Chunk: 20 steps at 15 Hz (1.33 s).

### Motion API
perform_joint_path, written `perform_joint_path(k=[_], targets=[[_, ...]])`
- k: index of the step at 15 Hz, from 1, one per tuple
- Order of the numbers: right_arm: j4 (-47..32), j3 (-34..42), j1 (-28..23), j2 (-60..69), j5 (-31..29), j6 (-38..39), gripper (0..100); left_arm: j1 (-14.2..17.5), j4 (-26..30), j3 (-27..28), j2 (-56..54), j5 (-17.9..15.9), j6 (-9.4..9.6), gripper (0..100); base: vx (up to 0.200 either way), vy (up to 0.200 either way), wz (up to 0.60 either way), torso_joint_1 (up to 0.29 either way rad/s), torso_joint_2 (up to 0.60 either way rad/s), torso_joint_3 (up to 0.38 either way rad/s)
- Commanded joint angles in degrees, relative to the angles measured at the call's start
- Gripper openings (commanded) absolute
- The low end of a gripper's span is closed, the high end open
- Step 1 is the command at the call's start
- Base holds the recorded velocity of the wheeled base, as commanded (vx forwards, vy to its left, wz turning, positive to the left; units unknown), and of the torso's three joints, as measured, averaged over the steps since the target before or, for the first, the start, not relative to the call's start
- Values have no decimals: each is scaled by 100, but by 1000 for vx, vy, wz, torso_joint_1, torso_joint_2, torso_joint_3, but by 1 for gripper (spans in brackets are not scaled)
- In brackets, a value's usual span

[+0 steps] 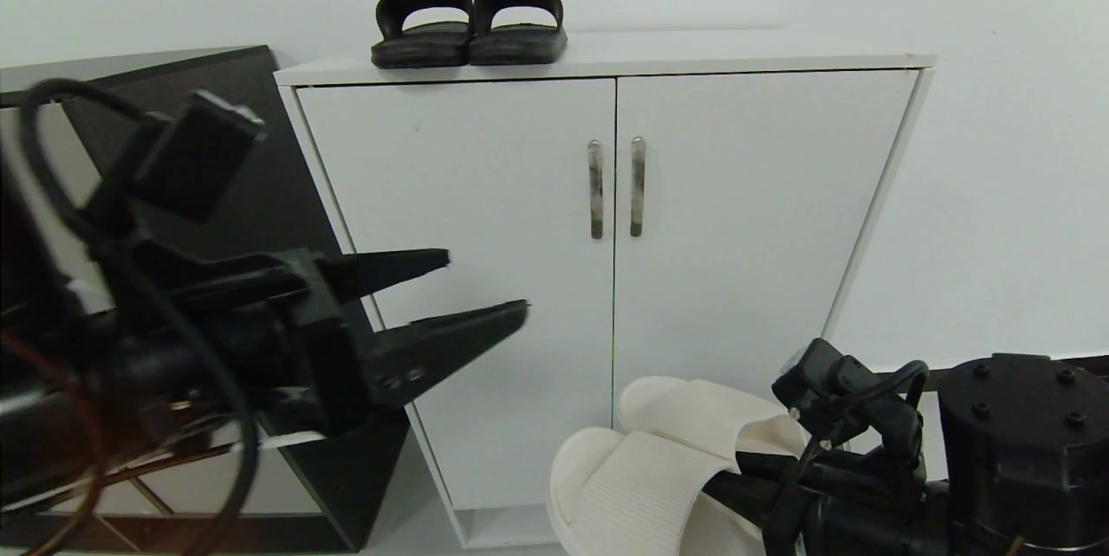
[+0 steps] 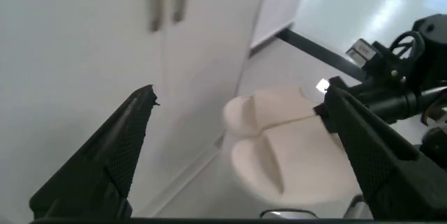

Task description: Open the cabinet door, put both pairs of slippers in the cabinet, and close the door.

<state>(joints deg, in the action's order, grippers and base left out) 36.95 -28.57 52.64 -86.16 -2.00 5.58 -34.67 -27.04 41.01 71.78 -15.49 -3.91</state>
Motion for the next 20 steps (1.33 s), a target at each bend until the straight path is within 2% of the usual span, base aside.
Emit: perform_joint_path(k=[1,2,5,6,8,9,10,11,12,14,17,20], targets=[[5,10,-8,-15,-2,4,0,-725,-311,953,1576,152,-75,100,0,0,0,0,0,0],[5,10,-17,-15,-2,4,0,-769,-320,1146,1743,152,-136,100,0,0,0,0,0,0],[-4,10,-17,-15,-20,-13,0,-778,-311,2271,2543,90,-338,100,0,0,0,0,0,0],[-4,10,-17,-15,-20,-13,0,-725,-293,2684,2851,-208,-514,100,0,0,0,0,0,0],[-4,10,-17,-23,-11,-5,0,-523,-284,3071,3088,-859,-883,100,0,0,0,0,0,0],[-4,19,-26,-23,-11,-5,0,-409,-284,3212,3202,-1026,-1015,100,0,0,0,0,0,0],[-4,19,-26,-23,-2,-5,0,-347,-284,3273,3264,-1114,-1041,100,0,0,0,0,0,0],[-4,19,-17,-23,-11,-13,0,-242,-276,3317,3343,-1360,-1050,100,0,0,0,0,0,0],[-4,19,-17,-23,-11,-13,0,-207,-276,3335,3378,-1377,-1050,100,0,0,0,0,0,0],[-4,45,-17,-23,-29,-40,0,-172,-302,3414,3501,-1158,-1033,100,0,0,0,0,0,0],[-4,54,-17,-58,-37,-49,0,-75,-302,3607,3580,-999,-1024,100,0,0,0,0,0,0],[-4,54,-17,-94,-46,-40,0,-31,-302,3862,3826,-621,-1006,100,0,0,0,0,0,0]])
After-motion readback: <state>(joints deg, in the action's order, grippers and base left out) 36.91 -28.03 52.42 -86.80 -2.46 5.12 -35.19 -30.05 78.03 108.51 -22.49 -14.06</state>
